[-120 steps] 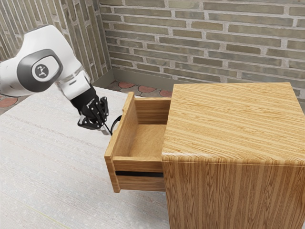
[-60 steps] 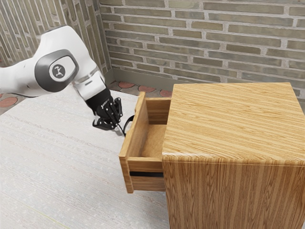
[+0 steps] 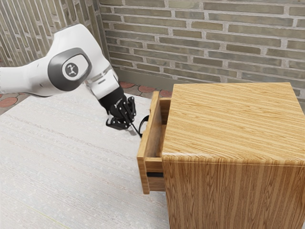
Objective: Push the drawer handle with one arm to close the drawer
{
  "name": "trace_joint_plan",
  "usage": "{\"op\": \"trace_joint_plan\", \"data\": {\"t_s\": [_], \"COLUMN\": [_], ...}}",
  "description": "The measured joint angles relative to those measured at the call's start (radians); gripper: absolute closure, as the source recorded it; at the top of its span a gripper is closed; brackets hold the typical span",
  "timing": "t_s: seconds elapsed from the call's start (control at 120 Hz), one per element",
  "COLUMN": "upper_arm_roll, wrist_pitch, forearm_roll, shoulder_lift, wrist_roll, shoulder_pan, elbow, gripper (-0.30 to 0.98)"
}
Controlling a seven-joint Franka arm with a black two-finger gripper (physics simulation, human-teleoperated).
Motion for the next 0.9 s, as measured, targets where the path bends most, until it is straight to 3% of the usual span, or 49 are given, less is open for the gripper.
{"op": "trace_joint_plan", "data": {"t_s": [0.9], "upper_arm_roll": [-0.009], "wrist_pitch": [0.017], "forearm_roll": [-0.073], "shoulder_lift": [0.134], "wrist_roll": [-0.002], "shoulder_pan": [-0.063], "elbow": [0.123], "gripper": [0.75]}}
